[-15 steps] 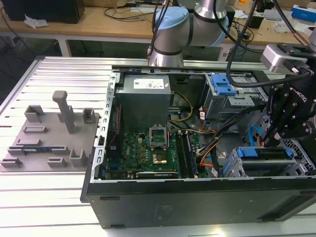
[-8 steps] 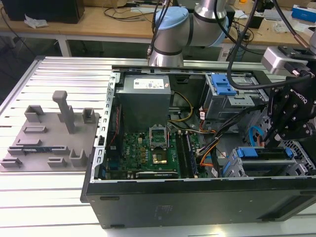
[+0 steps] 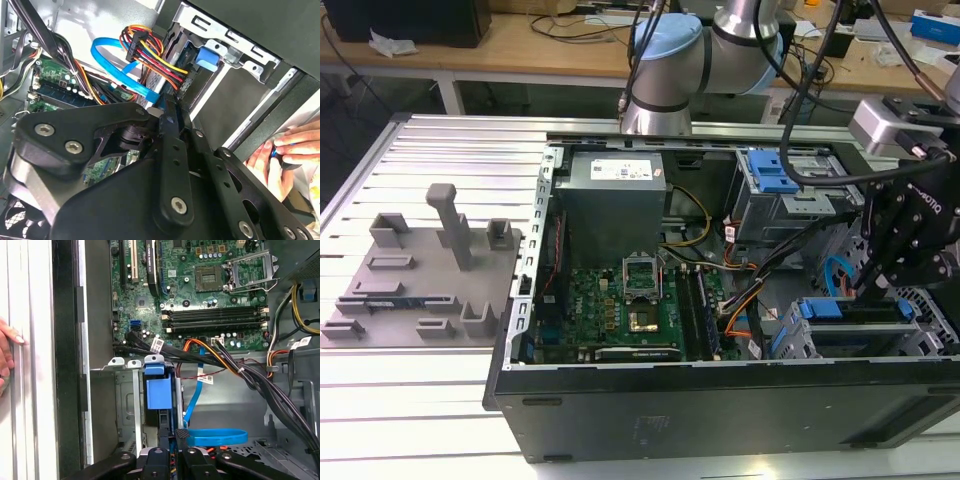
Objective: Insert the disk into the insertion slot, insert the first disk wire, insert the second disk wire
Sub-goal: 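Insert the second disk wire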
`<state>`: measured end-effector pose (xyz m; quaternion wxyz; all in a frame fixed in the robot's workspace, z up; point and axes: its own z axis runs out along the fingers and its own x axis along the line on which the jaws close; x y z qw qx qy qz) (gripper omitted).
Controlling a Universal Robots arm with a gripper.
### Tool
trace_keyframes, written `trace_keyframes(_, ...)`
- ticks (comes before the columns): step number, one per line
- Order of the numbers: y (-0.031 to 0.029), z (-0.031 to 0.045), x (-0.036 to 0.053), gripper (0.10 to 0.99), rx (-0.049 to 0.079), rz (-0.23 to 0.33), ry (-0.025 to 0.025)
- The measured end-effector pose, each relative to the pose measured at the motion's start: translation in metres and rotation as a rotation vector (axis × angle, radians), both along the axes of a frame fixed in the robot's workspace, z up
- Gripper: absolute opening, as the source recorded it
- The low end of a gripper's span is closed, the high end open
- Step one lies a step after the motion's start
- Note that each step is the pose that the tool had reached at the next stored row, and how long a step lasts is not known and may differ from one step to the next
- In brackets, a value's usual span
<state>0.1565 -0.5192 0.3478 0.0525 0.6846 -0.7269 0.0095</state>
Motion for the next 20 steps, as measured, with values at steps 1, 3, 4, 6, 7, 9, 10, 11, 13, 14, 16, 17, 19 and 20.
trace_keyframes(1,0.0000,-0.0009,0.0001,0.161,0.000,0.001,0.0000)
trace_keyframes(3,-0.0001,-0.0018,0.0002,0.161,0.000,0.001,0.0000)
trace_keyframes(4,-0.0001,-0.0022,0.0002,0.161,0.000,0.002,0.0000)
trace_keyframes(6,-0.0001,-0.0031,0.0003,0.161,0.000,0.003,0.0000)
trace_keyframes(7,-0.0001,-0.0034,0.0003,0.161,0.000,0.003,0.0000)
trace_keyframes(9,-0.0003,-0.0041,0.0003,0.161,0.000,0.004,0.0000)
trace_keyframes(10,-0.0004,-0.0045,0.0003,0.161,0.000,0.005,0.0000)
trace_keyframes(11,-0.0005,-0.0049,0.0003,0.161,0.000,0.005,0.0001)
trace_keyframes(13,-0.0008,-0.0056,0.0004,0.161,0.000,0.007,0.0001)
trace_keyframes(14,-0.0010,-0.0061,0.0004,0.161,0.000,0.007,0.0001)
trace_keyframes(16,-0.0013,-0.0068,0.0004,0.161,0.000,0.009,0.0000)
trace_keyframes(17,-0.0015,-0.0072,0.0003,0.161,0.000,0.010,0.0000)
trace_keyframes(19,-0.0022,-0.0082,0.0004,0.161,0.000,0.012,0.0000)
trace_keyframes(20,-0.0025,-0.0086,0.0004,0.161,0.000,0.012,0.0000)
